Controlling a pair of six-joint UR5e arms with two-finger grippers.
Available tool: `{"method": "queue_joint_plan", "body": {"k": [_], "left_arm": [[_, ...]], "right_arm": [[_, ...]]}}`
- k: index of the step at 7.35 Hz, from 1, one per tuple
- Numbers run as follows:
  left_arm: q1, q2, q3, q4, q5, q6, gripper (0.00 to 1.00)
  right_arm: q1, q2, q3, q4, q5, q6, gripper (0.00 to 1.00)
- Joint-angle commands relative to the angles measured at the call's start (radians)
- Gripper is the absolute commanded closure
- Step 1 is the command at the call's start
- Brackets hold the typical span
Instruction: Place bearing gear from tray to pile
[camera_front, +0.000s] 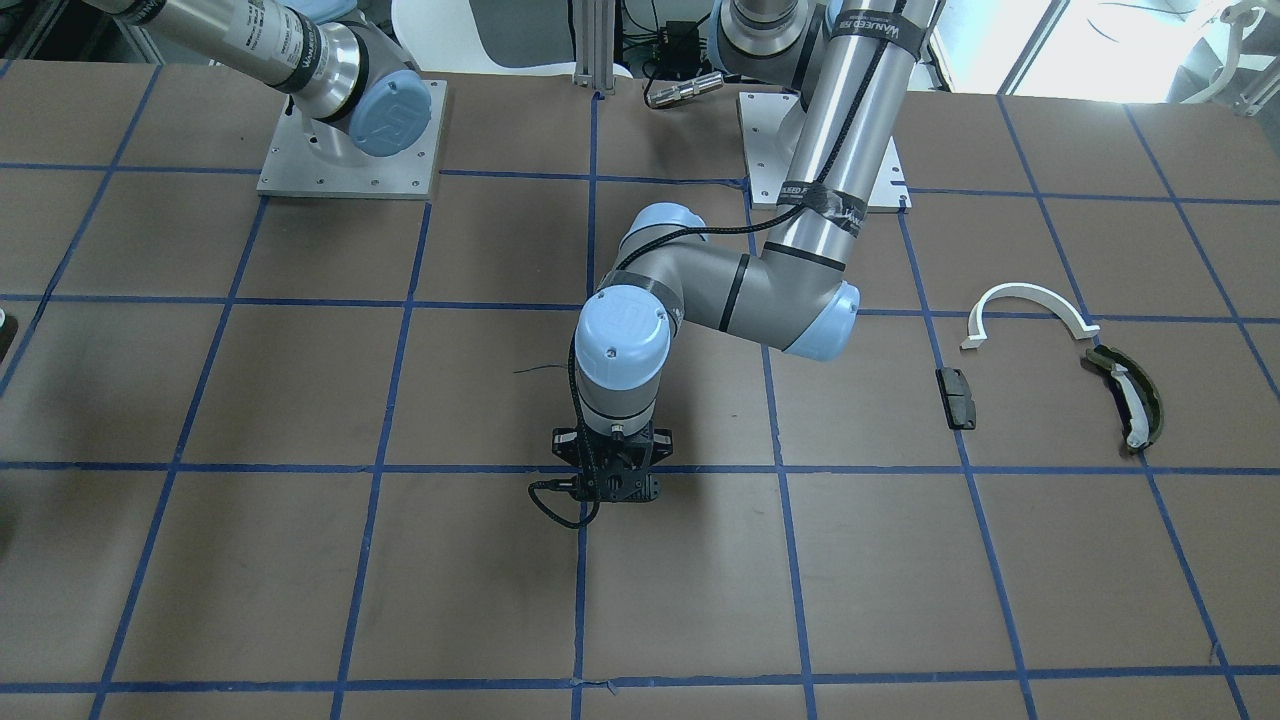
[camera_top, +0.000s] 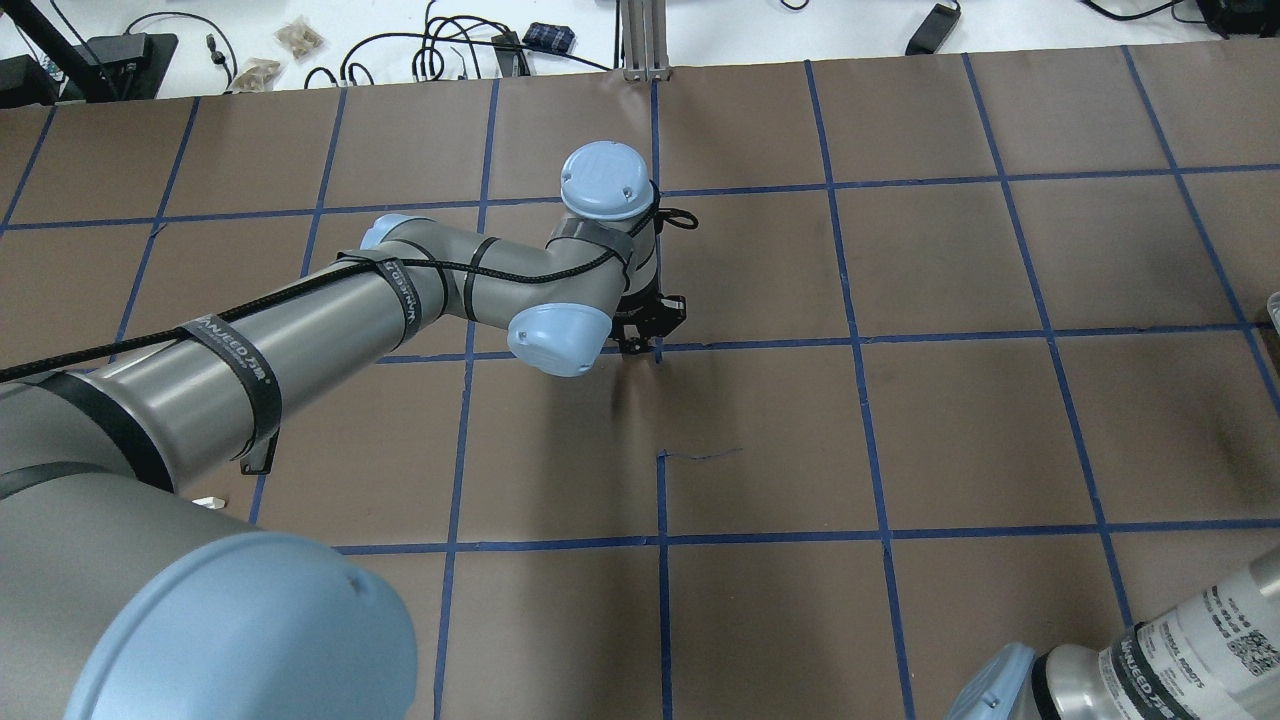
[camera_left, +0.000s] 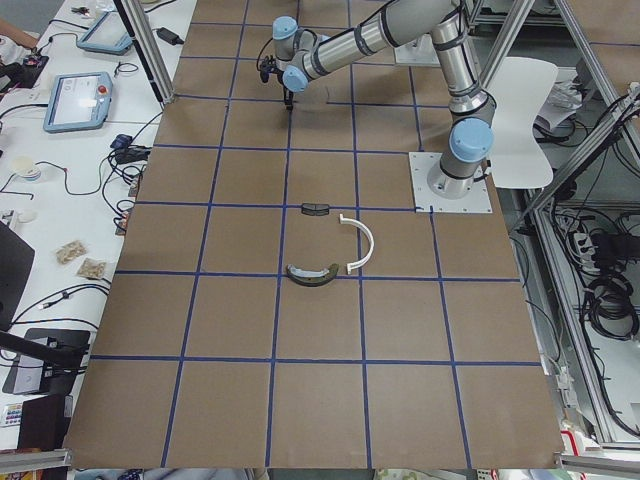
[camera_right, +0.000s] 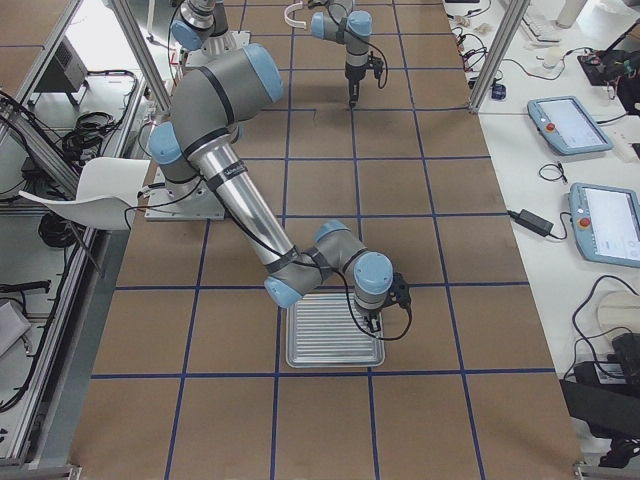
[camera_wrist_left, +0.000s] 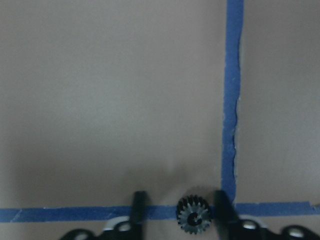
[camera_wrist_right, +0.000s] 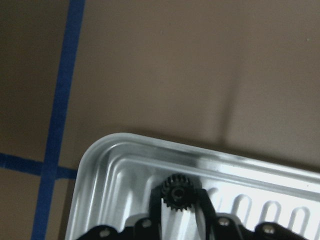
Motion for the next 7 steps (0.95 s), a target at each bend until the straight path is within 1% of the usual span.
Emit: {"method": "queue_joint_plan", "body": {"k": [1,2,3,4,5,6,7], "left_arm": [[0.034,0.028,0.012,-0.033,0.007,0.051,1.0],[0.135,0.08,0.006,-0.123,0.03,0.24,1.0],[0.266,0.138,-0.001,-0.198,0.073,0.417,1.0],[0.351,0.183,-0.013,-0.208,0.079,0.534,1.0],[0.41,0.231,-0.045,-0.208,0.165,0.664,1.0],[0.507,0.272,-0.1,-0.199,0.205,0.767,1.0],[0.651,0.288,-0.16,-0.158,0.195,0.943,1.0]], "right_arm": [[0.009,-0.002,0.0,0.013,-0.009,0.015,0.87],[0.012,-0.011,-0.002,0.016,-0.015,0.015,0.88],[0.023,-0.064,-0.005,0.072,-0.02,0.018,0.88],[0.046,-0.155,0.0,0.168,-0.044,0.075,0.87],[0.114,-0.231,0.003,0.237,-0.075,0.125,0.87],[0.182,-0.291,0.003,0.322,-0.105,0.231,0.87],[0.255,-0.36,0.003,0.412,-0.113,0.352,0.87]]}}
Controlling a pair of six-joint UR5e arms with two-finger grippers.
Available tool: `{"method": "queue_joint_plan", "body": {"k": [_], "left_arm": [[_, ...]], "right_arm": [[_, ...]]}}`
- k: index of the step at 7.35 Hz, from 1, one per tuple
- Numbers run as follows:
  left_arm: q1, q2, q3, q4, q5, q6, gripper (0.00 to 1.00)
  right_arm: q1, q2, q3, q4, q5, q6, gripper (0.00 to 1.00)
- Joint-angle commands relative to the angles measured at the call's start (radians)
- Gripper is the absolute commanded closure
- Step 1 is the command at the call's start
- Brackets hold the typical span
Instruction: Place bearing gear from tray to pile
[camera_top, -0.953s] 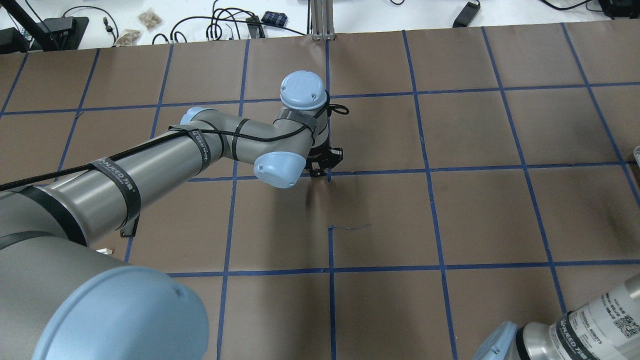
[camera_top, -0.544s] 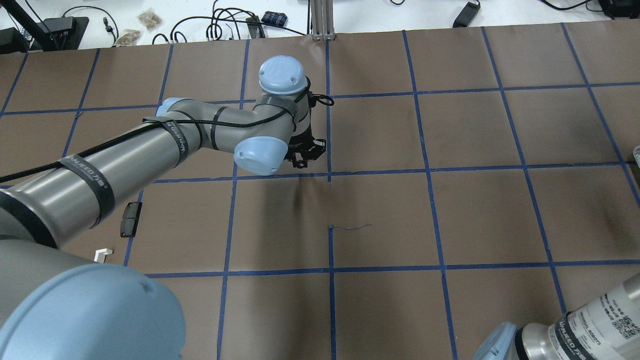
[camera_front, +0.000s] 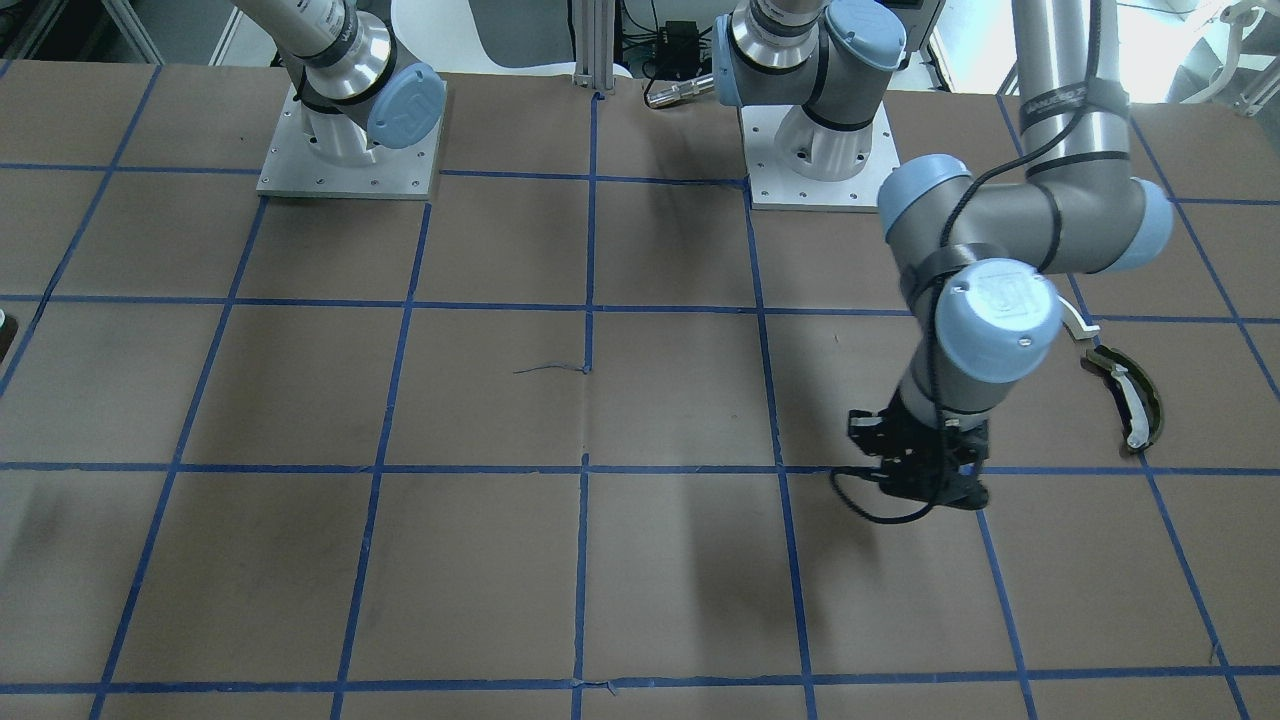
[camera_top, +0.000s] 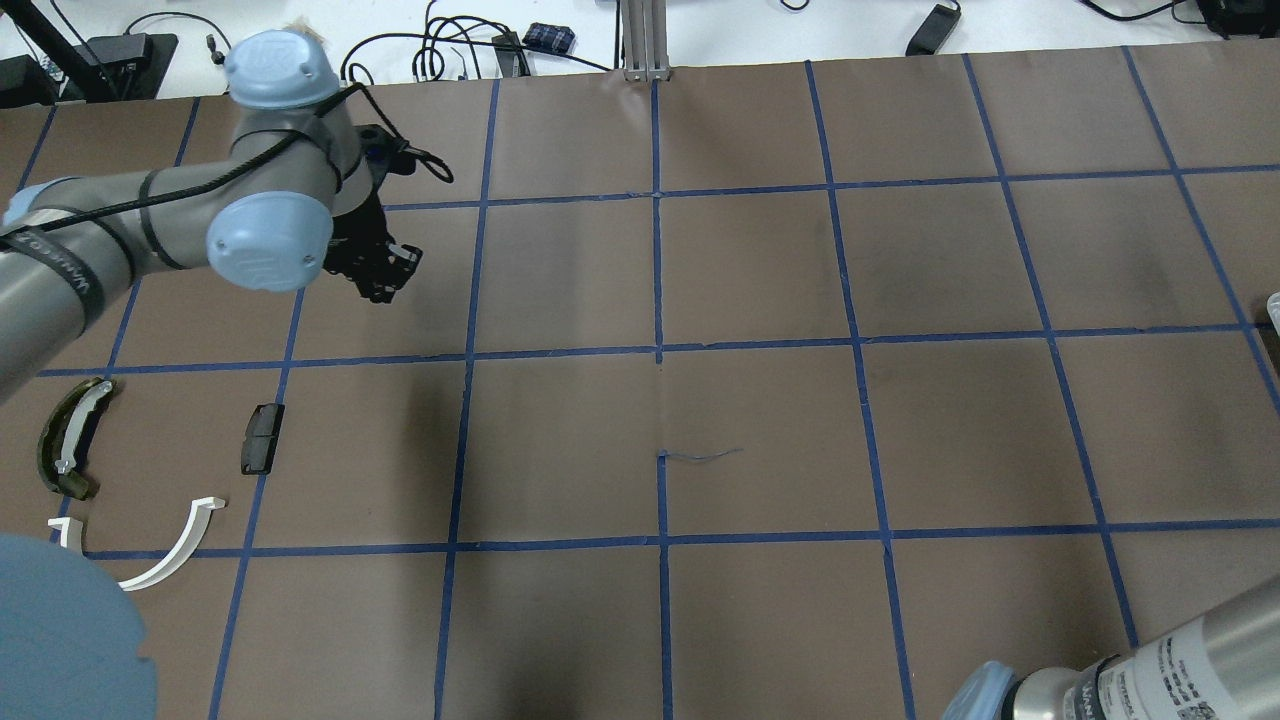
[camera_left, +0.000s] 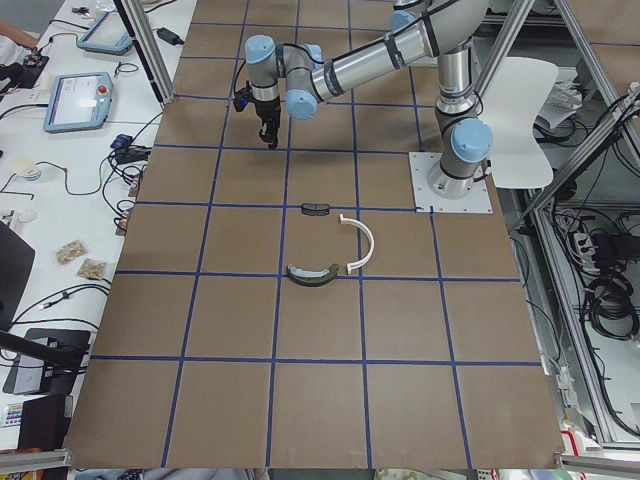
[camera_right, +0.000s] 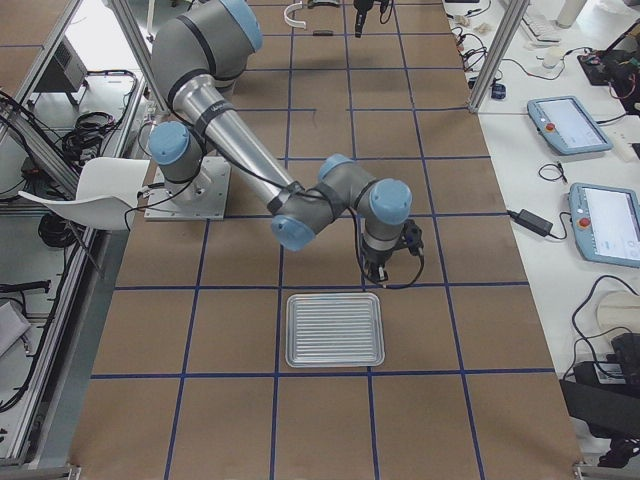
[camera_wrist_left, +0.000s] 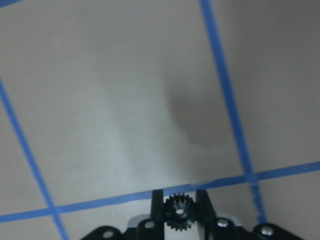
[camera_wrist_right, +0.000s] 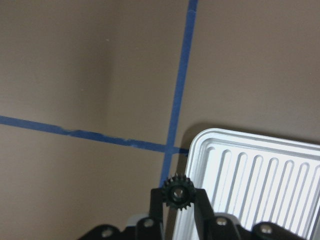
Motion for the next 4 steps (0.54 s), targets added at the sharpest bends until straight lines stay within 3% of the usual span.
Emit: {"method": "queue_joint_plan", "body": {"k": [1,2,3,4], "left_arm": [[0.281,0.036,-0.101,0.109,-0.064,0.343,1.0],[0.382,0.036,-0.129,0.113,-0.128,0.435,1.0],[0.458,0.015,-0.163,0.142,-0.135,0.517,1.0],[0.506,-0.004,-0.183,0.224,-0.211,0.558,0.99]], "right_arm": [[0.161,-0.143,0.007,0.209,-0.018,0.291,0.87],[0.244,-0.189,0.016,0.292,-0.001,0.457,0.88],[0.365,-0.232,0.018,0.303,-0.001,0.61,0.88],[0.512,-0.238,0.021,0.302,0.0,0.821,0.88]]}}
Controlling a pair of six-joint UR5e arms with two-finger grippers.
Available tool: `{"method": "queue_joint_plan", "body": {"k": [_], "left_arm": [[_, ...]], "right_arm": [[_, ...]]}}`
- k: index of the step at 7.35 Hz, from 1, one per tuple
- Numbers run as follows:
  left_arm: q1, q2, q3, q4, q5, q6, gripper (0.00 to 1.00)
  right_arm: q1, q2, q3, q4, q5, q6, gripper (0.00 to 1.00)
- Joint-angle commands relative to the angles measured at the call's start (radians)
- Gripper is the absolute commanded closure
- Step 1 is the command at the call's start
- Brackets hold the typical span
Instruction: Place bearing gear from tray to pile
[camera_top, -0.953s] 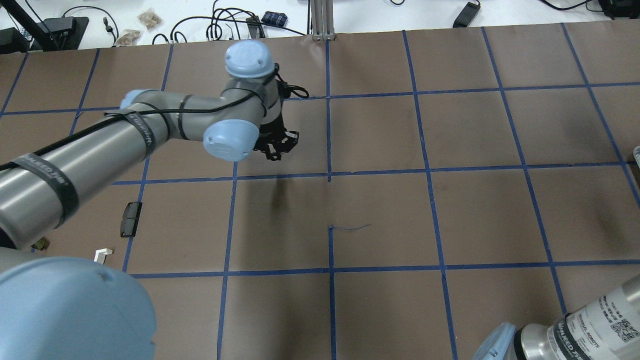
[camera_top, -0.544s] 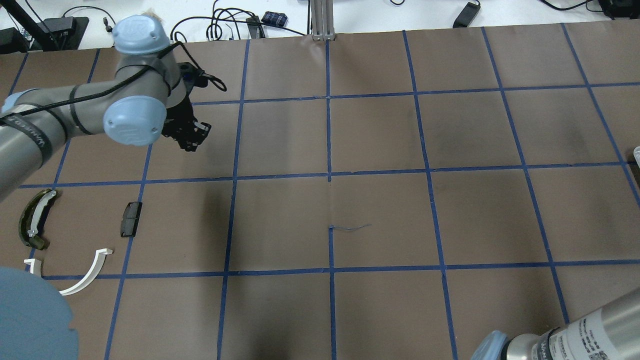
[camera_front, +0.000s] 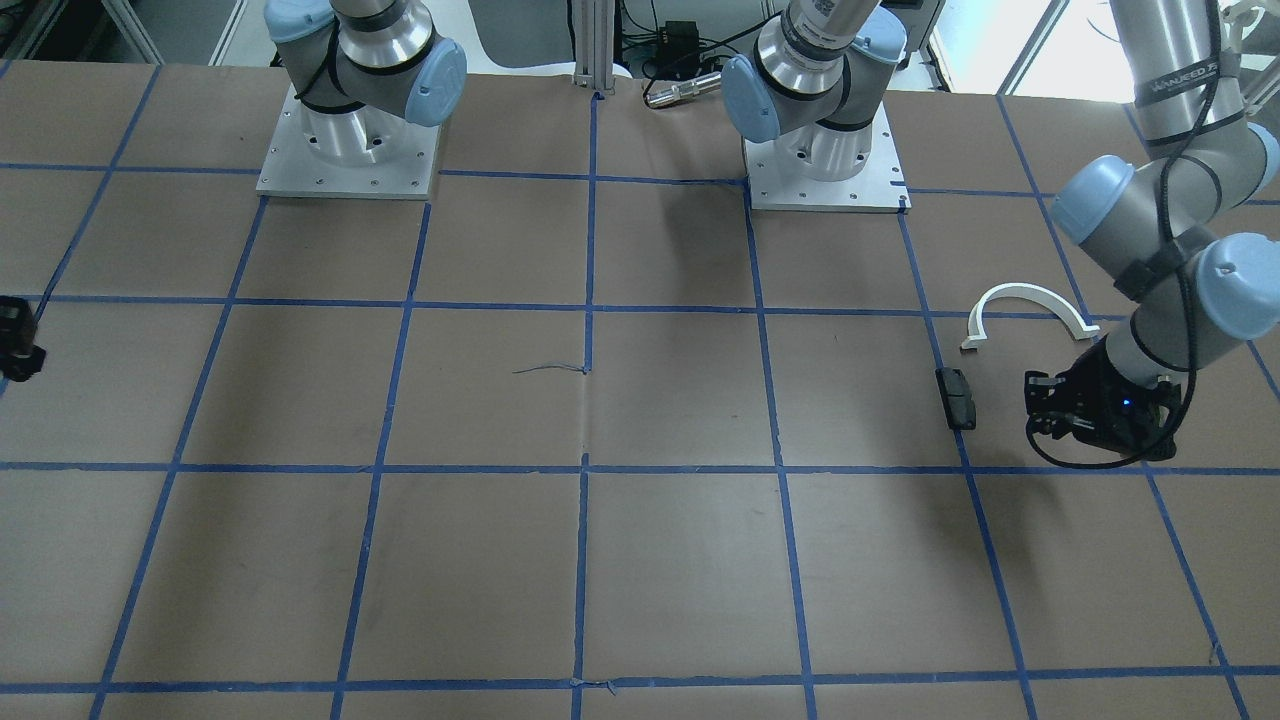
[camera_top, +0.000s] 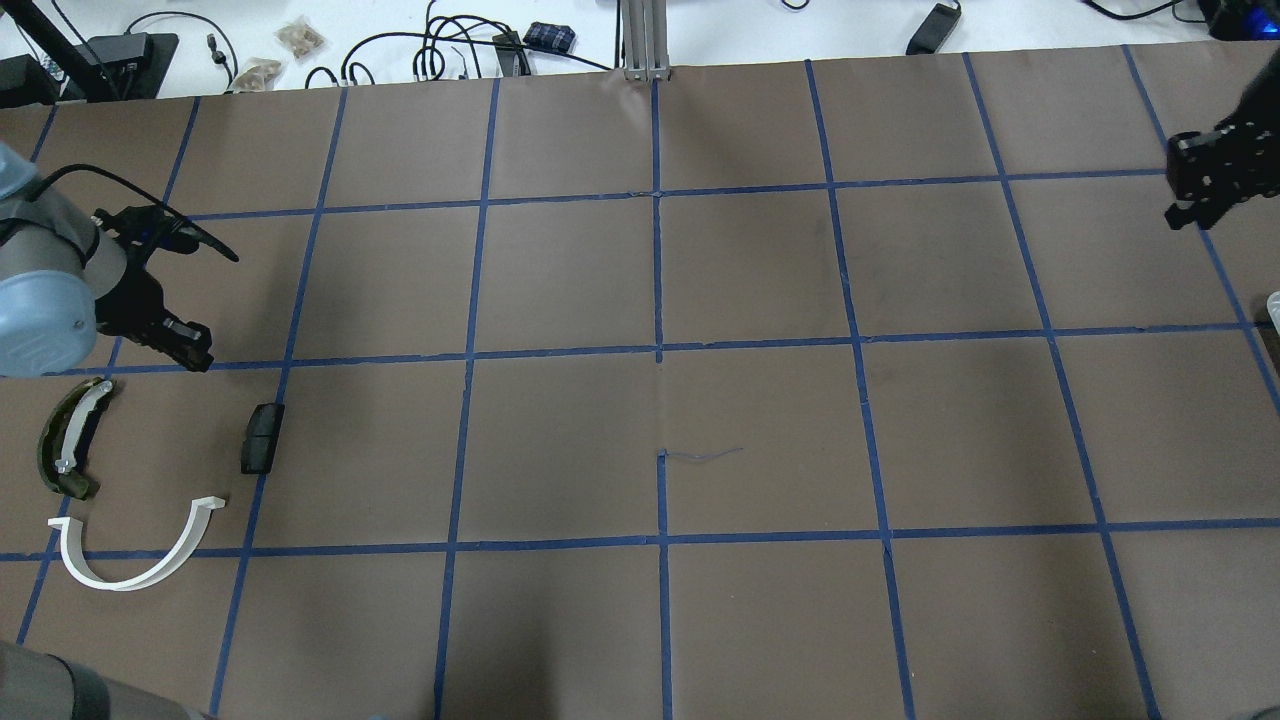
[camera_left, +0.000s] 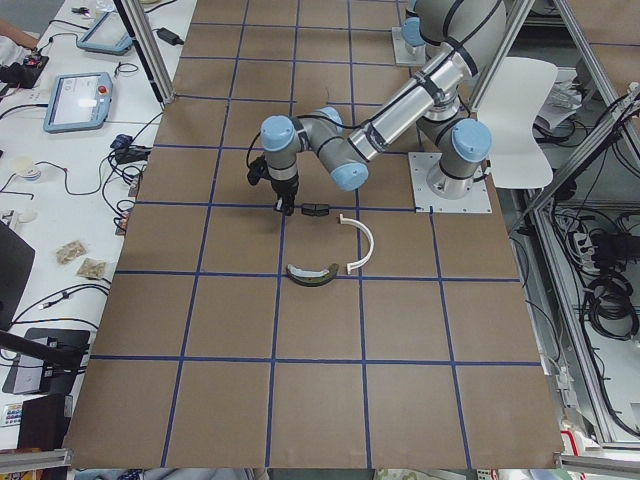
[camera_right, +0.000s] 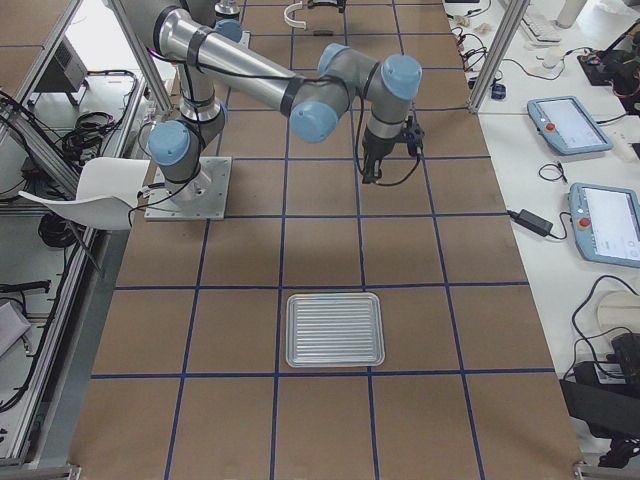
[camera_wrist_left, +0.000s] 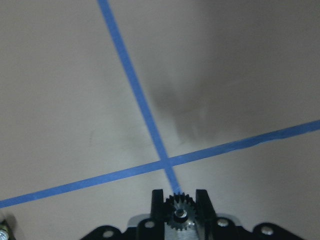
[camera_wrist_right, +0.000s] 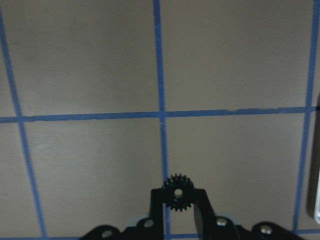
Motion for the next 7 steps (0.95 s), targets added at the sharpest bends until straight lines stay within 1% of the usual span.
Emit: {"method": "queue_joint_plan", "body": {"k": [1,2,3,4,5,6,7], "left_arm": [[0.095,-0.031,-0.046,0.138,-0.097,0.101,0.98],[0.134,-0.041,-0.072,0.143,-0.099,0.123,0.53],[0.159,-0.044,-0.104,0.145,-0.1,0.115,0.34],[0.161,-0.044,-0.107,0.144,-0.103,0.109,0.11],[0.159,-0.03,-0.095,0.131,-0.097,0.109,0.0],[0.141,0.002,-0.09,0.125,-0.093,0.107,0.0],[0.119,0.013,-0.061,0.11,-0.097,0.107,0.0]], "right_arm": [[0.319,-0.019,0.033,-0.001,0.005,0.445,0.88],[0.436,0.001,0.102,-0.132,0.023,0.648,0.89],[0.541,0.039,0.198,-0.367,0.088,0.839,0.88],[0.647,0.114,0.284,-0.606,0.106,0.92,0.88],[0.69,0.192,0.309,-0.681,0.126,0.921,0.87],[0.709,0.237,0.314,-0.694,0.124,0.924,0.87],[0.711,0.248,0.314,-0.696,0.126,0.926,0.83]]}}
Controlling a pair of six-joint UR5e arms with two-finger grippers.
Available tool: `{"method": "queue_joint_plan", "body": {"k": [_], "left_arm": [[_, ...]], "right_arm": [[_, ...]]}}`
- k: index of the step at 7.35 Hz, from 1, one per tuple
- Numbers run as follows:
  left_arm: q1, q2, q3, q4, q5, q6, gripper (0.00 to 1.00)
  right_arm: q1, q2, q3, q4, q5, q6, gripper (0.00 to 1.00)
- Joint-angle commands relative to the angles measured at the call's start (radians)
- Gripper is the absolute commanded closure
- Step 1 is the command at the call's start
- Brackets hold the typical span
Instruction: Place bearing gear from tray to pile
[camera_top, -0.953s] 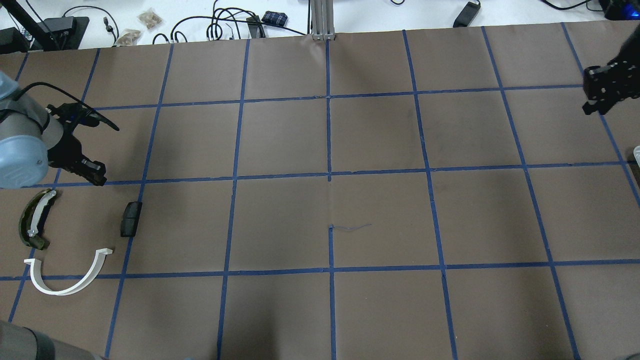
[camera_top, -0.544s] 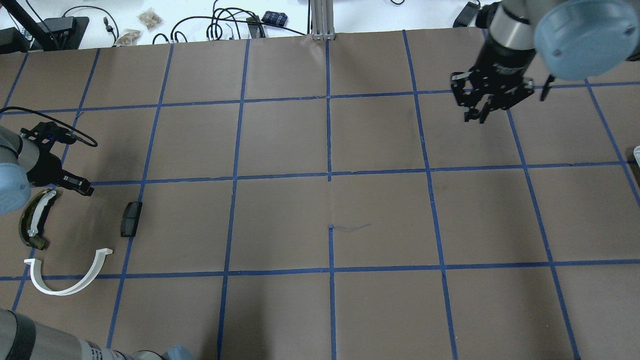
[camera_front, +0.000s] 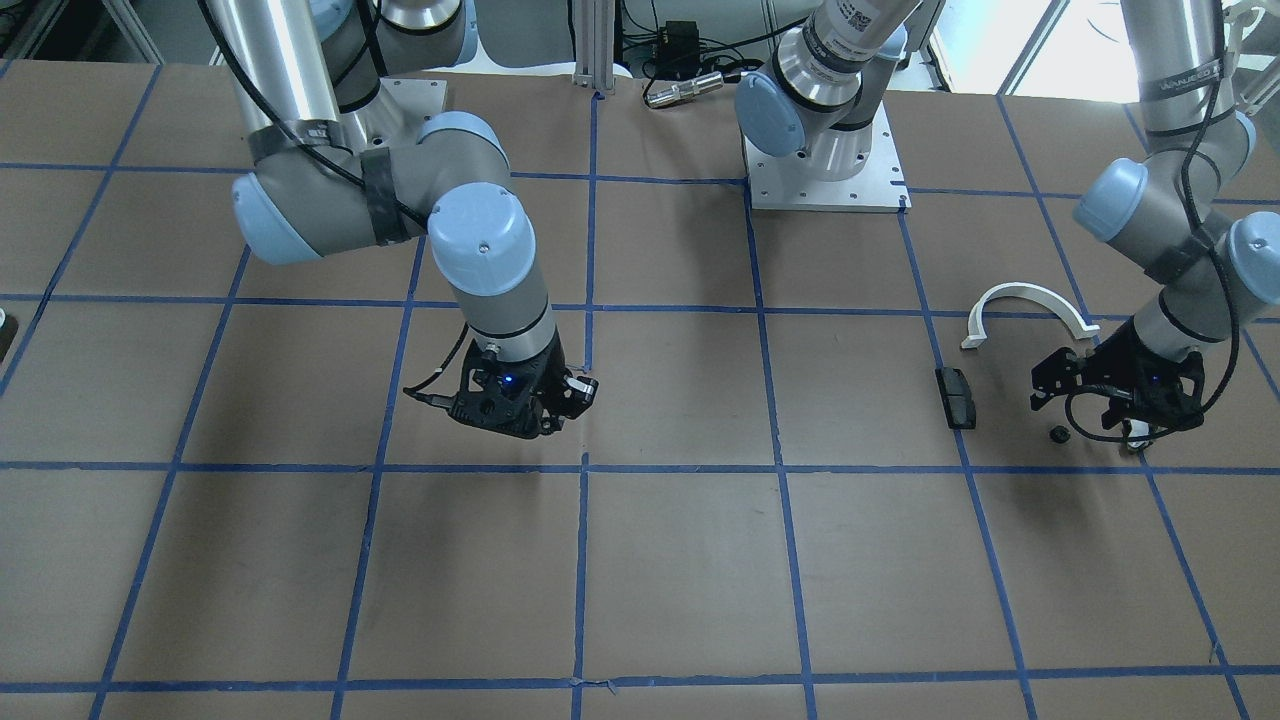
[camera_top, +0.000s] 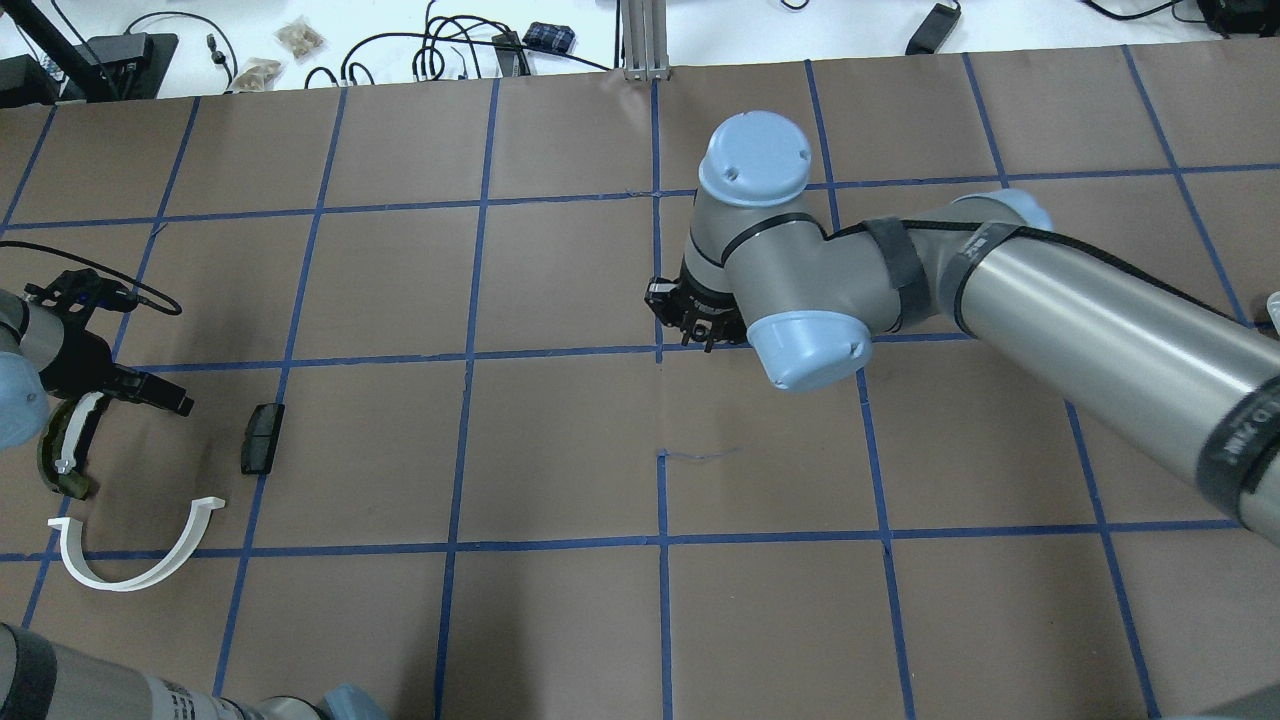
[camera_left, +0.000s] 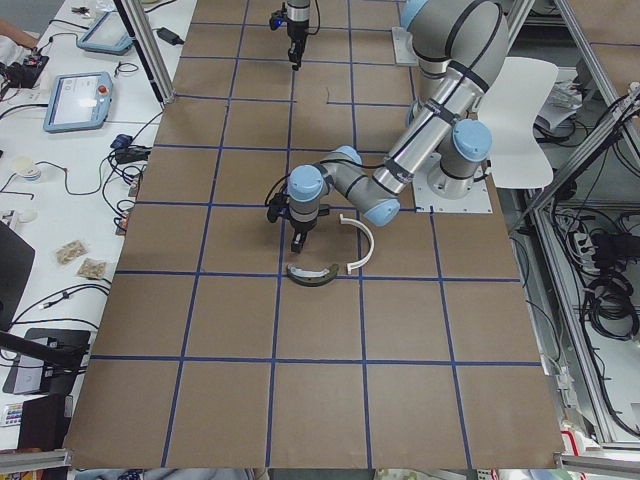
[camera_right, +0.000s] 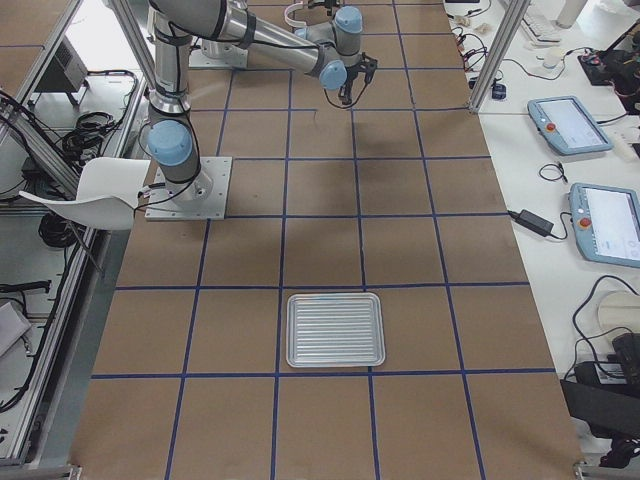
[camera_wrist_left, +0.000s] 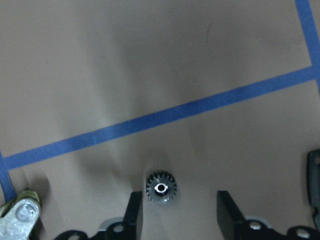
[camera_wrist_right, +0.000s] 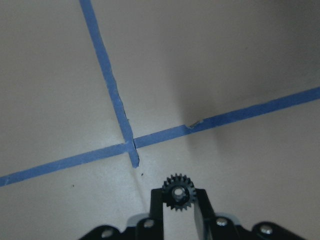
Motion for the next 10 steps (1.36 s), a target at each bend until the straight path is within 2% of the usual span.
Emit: {"method": "queue_joint_plan", "body": {"k": [1,2,3,4,5,7,8,9,10], "left_arm": [[-0.046,0.03,0.076,-0.112,-0.003,-0.01,0.0],[-0.088,0.037,0.148,-0.248,-0.006,-0.066,0.0],[-0.155,0.038,0.22,-0.321,-0.004,-0.091,0.0],[-0.212,0.026,0.245,-0.337,-0.015,-0.131,0.0],[-0.249,0.02,0.259,-0.339,-0.05,-0.183,0.0],[-0.397,0.049,0.267,-0.343,-0.043,-0.31,0.0],[-0.483,0.035,0.264,-0.345,-0.049,-0.494,0.0],[-0.604,0.024,0.264,-0.336,-0.055,-0.767,0.0],[-0.731,0.018,0.267,-0.321,-0.056,-0.955,0.0]], "right_arm": [[0.019,0.047,0.011,-0.025,0.006,0.011,0.72],[0.018,0.047,0.002,-0.025,0.005,0.011,0.44],[0.015,0.042,-0.011,-0.027,0.006,-0.001,0.01],[-0.002,0.038,-0.051,-0.007,-0.003,-0.023,0.0],[-0.016,0.036,-0.12,0.066,-0.01,-0.046,0.0],[-0.095,-0.001,-0.371,0.372,-0.001,-0.104,0.0],[-0.141,0.007,-0.497,0.53,0.0,-0.112,0.0],[-0.166,0.004,-0.58,0.604,-0.02,-0.186,0.0],[-0.189,-0.021,-0.617,0.637,-0.082,-0.289,0.0]]}}
